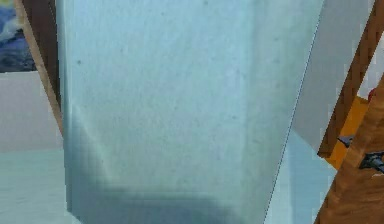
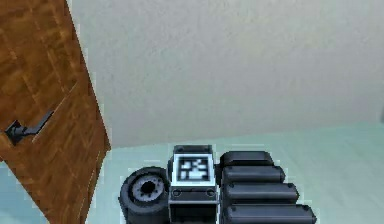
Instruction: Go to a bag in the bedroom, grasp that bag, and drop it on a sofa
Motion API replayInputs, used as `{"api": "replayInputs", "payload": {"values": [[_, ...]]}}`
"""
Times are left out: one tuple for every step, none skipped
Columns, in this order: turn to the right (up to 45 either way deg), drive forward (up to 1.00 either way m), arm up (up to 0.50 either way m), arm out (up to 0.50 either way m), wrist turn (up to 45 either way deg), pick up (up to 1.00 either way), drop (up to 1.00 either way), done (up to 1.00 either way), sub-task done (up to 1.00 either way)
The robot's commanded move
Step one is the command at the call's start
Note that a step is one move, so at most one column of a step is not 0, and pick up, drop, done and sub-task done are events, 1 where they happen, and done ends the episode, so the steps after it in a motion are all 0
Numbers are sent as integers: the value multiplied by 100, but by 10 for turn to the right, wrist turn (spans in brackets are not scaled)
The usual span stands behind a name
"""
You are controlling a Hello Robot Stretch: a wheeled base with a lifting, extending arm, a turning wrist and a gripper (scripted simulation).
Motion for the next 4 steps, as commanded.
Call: {"api": "replayInputs", "payload": {"values": [[0, 85, 0, 0, 0, 0, 0, 0, 0], [300, 0, 0, 0, 0, 0, 0, 0, 0], [0, 45, 0, 0, 0, 0, 0, 0, 0], [450, 0, 0, 0, 0, 0, 0, 0, 0]]}}
